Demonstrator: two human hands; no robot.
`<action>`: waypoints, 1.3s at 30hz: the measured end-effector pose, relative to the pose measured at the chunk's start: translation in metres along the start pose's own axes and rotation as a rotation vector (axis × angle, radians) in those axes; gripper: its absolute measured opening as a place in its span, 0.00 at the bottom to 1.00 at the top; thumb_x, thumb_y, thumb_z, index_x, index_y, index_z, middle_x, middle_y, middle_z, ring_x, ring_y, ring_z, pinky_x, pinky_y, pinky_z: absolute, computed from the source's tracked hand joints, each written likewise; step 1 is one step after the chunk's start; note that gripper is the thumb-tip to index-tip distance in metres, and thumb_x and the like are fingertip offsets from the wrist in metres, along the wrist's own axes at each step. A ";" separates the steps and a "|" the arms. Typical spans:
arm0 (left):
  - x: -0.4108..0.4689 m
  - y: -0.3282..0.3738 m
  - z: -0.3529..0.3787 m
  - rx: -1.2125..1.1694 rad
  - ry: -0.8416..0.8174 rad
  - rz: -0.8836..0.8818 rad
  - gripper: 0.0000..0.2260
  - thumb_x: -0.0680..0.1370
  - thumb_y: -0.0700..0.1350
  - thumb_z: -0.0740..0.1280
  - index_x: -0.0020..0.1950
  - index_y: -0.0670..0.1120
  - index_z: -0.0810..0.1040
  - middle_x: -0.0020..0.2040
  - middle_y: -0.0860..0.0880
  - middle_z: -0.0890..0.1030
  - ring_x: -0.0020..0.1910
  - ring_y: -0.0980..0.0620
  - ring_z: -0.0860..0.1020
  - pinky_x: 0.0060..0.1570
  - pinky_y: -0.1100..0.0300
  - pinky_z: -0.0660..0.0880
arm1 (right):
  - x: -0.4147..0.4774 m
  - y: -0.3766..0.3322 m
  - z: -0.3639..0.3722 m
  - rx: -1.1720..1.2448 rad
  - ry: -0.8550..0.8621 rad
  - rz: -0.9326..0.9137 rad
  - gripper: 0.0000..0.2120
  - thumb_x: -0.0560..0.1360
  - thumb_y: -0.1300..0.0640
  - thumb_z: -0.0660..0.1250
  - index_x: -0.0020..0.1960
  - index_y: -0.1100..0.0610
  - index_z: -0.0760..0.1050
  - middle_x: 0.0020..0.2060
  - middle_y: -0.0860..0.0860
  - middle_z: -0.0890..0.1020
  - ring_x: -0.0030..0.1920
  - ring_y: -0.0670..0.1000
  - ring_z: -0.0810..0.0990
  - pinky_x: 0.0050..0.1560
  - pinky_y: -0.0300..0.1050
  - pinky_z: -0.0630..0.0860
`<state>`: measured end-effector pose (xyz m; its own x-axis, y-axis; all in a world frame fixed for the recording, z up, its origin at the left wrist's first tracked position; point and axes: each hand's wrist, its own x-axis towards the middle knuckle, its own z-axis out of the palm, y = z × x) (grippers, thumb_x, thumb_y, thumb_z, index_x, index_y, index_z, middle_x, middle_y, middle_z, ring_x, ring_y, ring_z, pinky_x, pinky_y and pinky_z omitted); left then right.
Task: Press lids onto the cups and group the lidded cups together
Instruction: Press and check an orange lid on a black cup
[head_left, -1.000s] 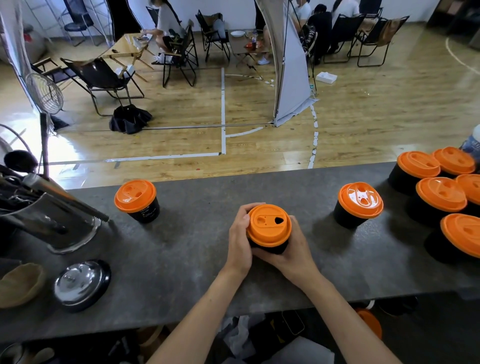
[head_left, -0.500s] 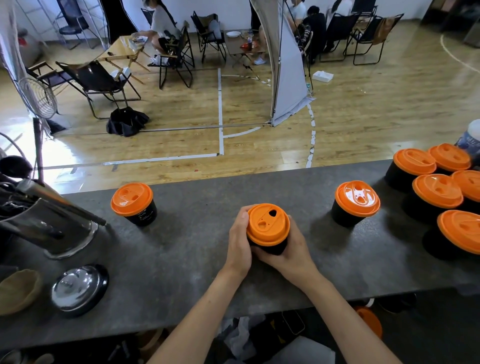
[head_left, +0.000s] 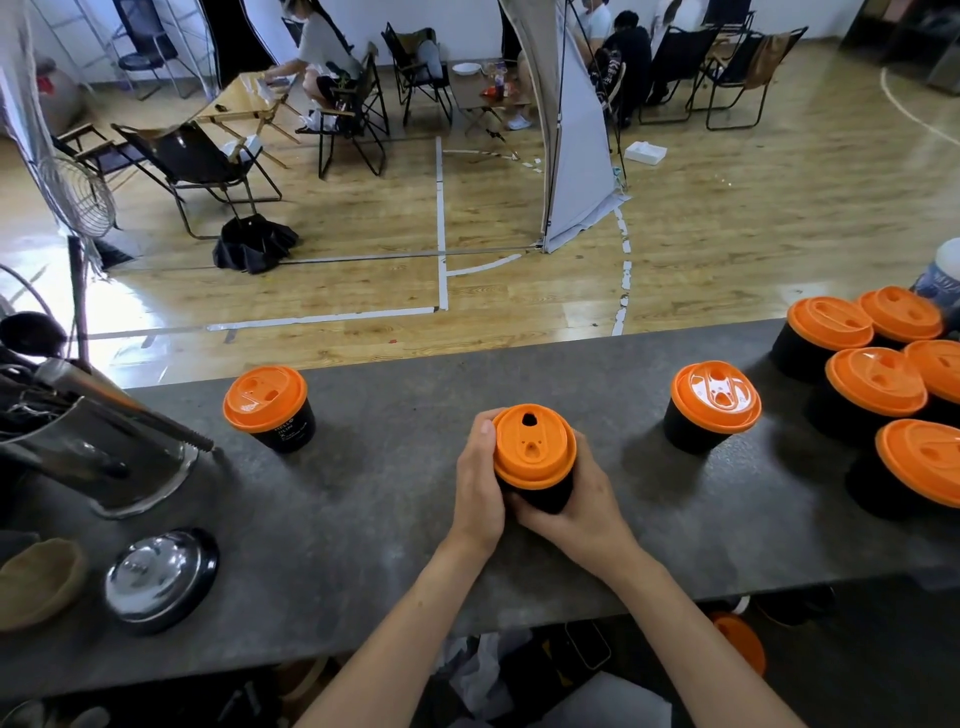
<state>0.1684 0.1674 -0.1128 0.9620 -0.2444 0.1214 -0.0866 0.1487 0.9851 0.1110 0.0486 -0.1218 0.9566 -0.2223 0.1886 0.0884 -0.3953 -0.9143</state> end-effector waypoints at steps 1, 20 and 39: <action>0.000 0.000 0.000 0.003 -0.002 -0.001 0.19 0.85 0.51 0.50 0.59 0.44 0.79 0.54 0.48 0.84 0.56 0.50 0.82 0.57 0.60 0.77 | 0.000 0.000 0.000 -0.010 -0.006 -0.006 0.39 0.66 0.50 0.81 0.71 0.45 0.65 0.64 0.40 0.76 0.66 0.41 0.75 0.65 0.35 0.72; 0.002 -0.005 0.000 0.025 -0.012 0.000 0.18 0.84 0.50 0.50 0.59 0.43 0.77 0.53 0.47 0.84 0.55 0.49 0.82 0.58 0.56 0.77 | -0.001 -0.003 0.002 -0.009 0.008 -0.030 0.39 0.64 0.49 0.83 0.69 0.47 0.66 0.62 0.44 0.75 0.64 0.43 0.77 0.61 0.37 0.74; 0.000 -0.003 0.000 -0.044 -0.001 0.012 0.23 0.81 0.56 0.53 0.60 0.42 0.79 0.56 0.43 0.83 0.58 0.44 0.81 0.61 0.50 0.77 | 0.000 0.000 0.001 0.017 0.046 -0.014 0.39 0.64 0.53 0.84 0.69 0.48 0.67 0.62 0.41 0.77 0.64 0.40 0.76 0.61 0.32 0.72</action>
<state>0.1687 0.1673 -0.1160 0.9607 -0.2437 0.1330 -0.0861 0.1937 0.9773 0.1116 0.0495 -0.1218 0.9415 -0.2576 0.2173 0.1068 -0.3835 -0.9173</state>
